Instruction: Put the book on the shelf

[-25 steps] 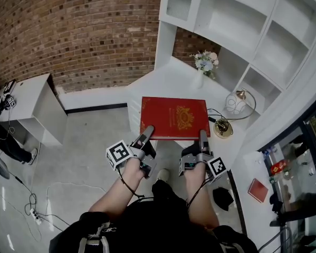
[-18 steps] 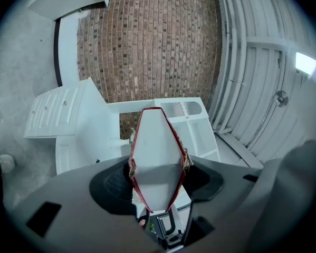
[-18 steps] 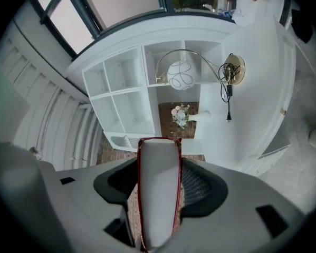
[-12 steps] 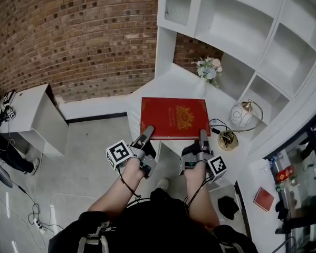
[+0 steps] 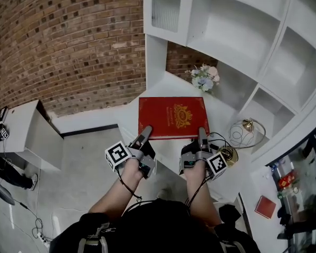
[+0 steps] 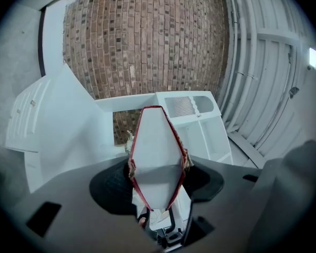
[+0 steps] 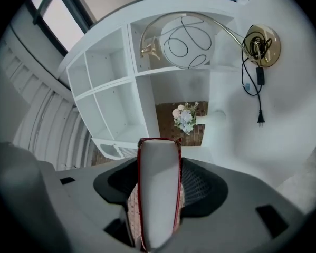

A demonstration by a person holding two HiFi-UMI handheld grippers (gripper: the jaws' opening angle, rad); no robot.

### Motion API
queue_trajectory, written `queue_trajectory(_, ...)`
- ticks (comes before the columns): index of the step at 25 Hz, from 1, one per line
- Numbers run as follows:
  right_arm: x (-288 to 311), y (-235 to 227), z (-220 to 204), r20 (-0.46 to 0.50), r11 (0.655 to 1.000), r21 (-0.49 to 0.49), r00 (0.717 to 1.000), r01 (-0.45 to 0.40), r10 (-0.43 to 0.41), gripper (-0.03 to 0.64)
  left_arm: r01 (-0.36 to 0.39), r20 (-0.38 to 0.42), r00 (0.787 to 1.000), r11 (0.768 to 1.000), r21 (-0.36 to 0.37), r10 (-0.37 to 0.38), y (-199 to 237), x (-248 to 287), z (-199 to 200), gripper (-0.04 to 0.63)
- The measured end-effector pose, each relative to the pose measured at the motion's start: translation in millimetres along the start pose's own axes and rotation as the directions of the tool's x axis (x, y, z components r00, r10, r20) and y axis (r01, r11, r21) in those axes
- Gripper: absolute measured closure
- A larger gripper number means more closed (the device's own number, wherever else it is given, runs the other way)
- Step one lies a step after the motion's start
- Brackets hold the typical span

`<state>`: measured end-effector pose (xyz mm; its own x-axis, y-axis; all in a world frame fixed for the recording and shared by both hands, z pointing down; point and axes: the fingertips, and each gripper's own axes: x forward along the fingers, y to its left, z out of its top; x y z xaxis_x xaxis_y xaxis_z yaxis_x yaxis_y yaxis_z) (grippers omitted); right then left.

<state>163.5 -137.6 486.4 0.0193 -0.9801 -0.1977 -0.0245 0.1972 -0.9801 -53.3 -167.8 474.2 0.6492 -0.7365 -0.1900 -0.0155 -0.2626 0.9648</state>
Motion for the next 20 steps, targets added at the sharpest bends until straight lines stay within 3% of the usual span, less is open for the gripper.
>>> queue_trajectory(11, 119.7, -5.0, 53.8, 0.044, 1.0, 0.001, 0.999, -0.009, 0.009, 0.357, 0.068, -0.038, 0.997, 0.997, -0.019, -0.069, 15.1, 141.4, 34.8, 0.347)
queue_trajectory(20, 164.5, -11.5, 87.2, 0.094, 1.0, -0.011, 0.996, -0.005, 0.006, 0.357, 0.084, -0.091, 0.992, 0.996, -0.041, -0.087, 25.9, 210.3, 41.7, 0.347)
